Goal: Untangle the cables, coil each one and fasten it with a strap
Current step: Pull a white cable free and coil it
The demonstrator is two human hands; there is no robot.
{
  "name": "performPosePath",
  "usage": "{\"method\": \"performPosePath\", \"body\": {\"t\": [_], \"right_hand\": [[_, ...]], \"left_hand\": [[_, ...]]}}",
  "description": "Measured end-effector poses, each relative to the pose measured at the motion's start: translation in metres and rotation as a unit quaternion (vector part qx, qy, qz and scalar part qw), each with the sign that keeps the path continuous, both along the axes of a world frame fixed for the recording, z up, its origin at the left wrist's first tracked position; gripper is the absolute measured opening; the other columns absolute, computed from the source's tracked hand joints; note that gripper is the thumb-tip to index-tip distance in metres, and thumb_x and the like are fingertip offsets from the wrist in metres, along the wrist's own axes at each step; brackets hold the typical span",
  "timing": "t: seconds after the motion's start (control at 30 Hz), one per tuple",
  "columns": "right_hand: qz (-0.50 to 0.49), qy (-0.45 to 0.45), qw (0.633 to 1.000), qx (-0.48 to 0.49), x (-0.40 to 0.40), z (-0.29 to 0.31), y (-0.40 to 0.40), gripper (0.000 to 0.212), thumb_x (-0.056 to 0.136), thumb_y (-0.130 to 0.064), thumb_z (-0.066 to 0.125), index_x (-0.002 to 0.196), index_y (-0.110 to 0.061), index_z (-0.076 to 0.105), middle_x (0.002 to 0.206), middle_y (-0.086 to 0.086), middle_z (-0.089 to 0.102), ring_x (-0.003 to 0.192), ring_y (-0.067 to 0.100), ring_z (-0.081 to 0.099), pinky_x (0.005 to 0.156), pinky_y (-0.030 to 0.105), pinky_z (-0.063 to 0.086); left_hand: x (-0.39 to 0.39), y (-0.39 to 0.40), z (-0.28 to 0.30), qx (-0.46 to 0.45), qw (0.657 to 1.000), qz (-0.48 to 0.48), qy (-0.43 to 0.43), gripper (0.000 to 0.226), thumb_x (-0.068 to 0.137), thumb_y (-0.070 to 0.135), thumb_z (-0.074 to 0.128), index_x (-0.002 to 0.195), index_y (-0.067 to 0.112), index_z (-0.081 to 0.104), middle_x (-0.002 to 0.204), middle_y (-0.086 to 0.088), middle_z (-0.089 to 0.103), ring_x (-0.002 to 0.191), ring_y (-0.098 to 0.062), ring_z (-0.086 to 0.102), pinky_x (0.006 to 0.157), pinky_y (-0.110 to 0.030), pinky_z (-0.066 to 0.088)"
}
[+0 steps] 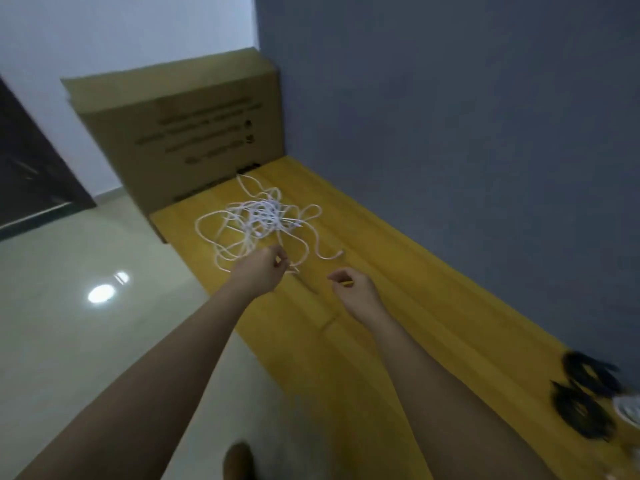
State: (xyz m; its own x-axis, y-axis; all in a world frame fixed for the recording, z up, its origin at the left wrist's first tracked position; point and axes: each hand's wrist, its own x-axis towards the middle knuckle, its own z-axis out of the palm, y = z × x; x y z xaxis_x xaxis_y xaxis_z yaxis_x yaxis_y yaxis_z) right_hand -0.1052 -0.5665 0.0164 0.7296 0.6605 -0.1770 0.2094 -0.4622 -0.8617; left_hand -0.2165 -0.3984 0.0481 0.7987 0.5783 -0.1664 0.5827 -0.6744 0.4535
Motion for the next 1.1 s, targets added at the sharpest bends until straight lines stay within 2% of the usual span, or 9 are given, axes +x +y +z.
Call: {"method": "performPosePath", "body": {"t": [0.1,0.2,0.37,0.53,0.73,0.8,0.87,0.97,1.1], "right_hand": [[0.019,0.033,0.999,0.001,-0.017,-0.005,0.080,0.009,0.093,-0.013,0.058,0.091,-0.020,0.064,0.098,-0.004,0.060,0.079,0.015,0.056,0.066,0.026,0.043],[0.007,0.079,0.997,-0.013,-0.030,-0.015,0.139,0.010,0.097,-0.016,0.055,0.099,-0.018,0.064,0.100,-0.005,0.056,0.079,0.014,0.053,0.064,0.027,0.041],[-0.014,0.100,0.994,-0.047,-0.037,-0.036,0.197,0.014,0.098,-0.015,0.052,0.106,-0.013,0.064,0.100,-0.004,0.056,0.071,0.014,0.051,0.058,0.027,0.041],[-0.031,0.101,0.991,-0.081,-0.015,-0.063,0.244,0.013,0.098,-0.016,0.052,0.105,-0.014,0.062,0.097,-0.010,0.053,0.074,0.014,0.052,0.063,0.028,0.041],[-0.060,0.100,0.977,-0.178,0.011,-0.122,0.285,0.010,0.095,-0.015,0.056,0.099,-0.011,0.065,0.102,0.008,0.062,0.095,0.029,0.059,0.081,0.041,0.047],[-0.070,0.084,0.966,-0.233,0.007,-0.142,0.288,0.006,0.089,-0.017,0.064,0.087,-0.012,0.062,0.096,0.009,0.062,0.094,0.027,0.059,0.076,0.032,0.044],[-0.092,0.090,0.954,-0.271,-0.001,-0.152,0.291,0.019,0.084,-0.026,0.070,0.082,-0.017,0.054,0.090,0.003,0.055,0.088,0.022,0.055,0.072,0.029,0.040],[-0.102,0.053,0.933,-0.342,-0.009,-0.157,0.299,0.026,0.083,-0.033,0.072,0.099,-0.016,0.059,0.105,0.006,0.055,0.100,0.026,0.054,0.078,0.034,0.044],[-0.149,0.006,0.909,-0.390,-0.015,-0.160,0.309,0.018,0.092,-0.021,0.057,0.108,-0.014,0.062,0.119,0.010,0.057,0.113,0.029,0.054,0.085,0.035,0.047]], "left_hand": [[-0.025,0.077,-0.005,0.005,1.000,0.026,0.007,0.024,0.100,0.033,0.044,0.112,0.017,0.057,0.095,-0.007,0.068,0.081,-0.025,0.064,0.070,-0.039,0.054],[-0.044,0.141,-0.014,-0.012,0.999,0.038,0.009,0.025,0.100,0.033,0.045,0.114,0.016,0.057,0.099,-0.008,0.068,0.084,-0.025,0.064,0.073,-0.040,0.055],[-0.054,0.222,-0.030,-0.043,0.998,0.040,0.013,0.026,0.100,0.033,0.045,0.118,0.016,0.056,0.105,-0.008,0.067,0.088,-0.025,0.064,0.076,-0.040,0.056],[-0.031,0.289,-0.051,-0.056,0.998,0.020,0.033,0.027,0.101,0.032,0.044,0.120,0.016,0.054,0.106,-0.007,0.067,0.088,-0.024,0.064,0.075,-0.038,0.055],[0.018,0.365,-0.079,-0.074,0.993,-0.040,0.078,0.027,0.102,0.028,0.043,0.122,0.014,0.052,0.107,-0.011,0.065,0.082,-0.026,0.063,0.072,-0.042,0.055],[0.033,0.383,-0.085,-0.084,0.989,-0.068,0.097,0.025,0.102,0.027,0.044,0.122,0.013,0.051,0.105,-0.011,0.065,0.081,-0.028,0.063,0.072,-0.045,0.056],[0.046,0.398,-0.091,-0.086,0.986,-0.095,0.110,0.026,0.102,0.027,0.045,0.122,0.013,0.050,0.105,-0.011,0.065,0.083,-0.030,0.063,0.073,-0.049,0.055],[0.068,0.412,-0.095,-0.085,0.976,-0.151,0.135,0.026,0.103,0.026,0.043,0.123,0.012,0.050,0.105,-0.011,0.064,0.081,-0.030,0.062,0.071,-0.049,0.055],[0.096,0.425,-0.096,-0.073,0.953,-0.247,0.159,0.024,0.103,0.024,0.041,0.122,0.012,0.050,0.105,-0.016,0.063,0.083,-0.035,0.061,0.068,-0.048,0.050]]}}
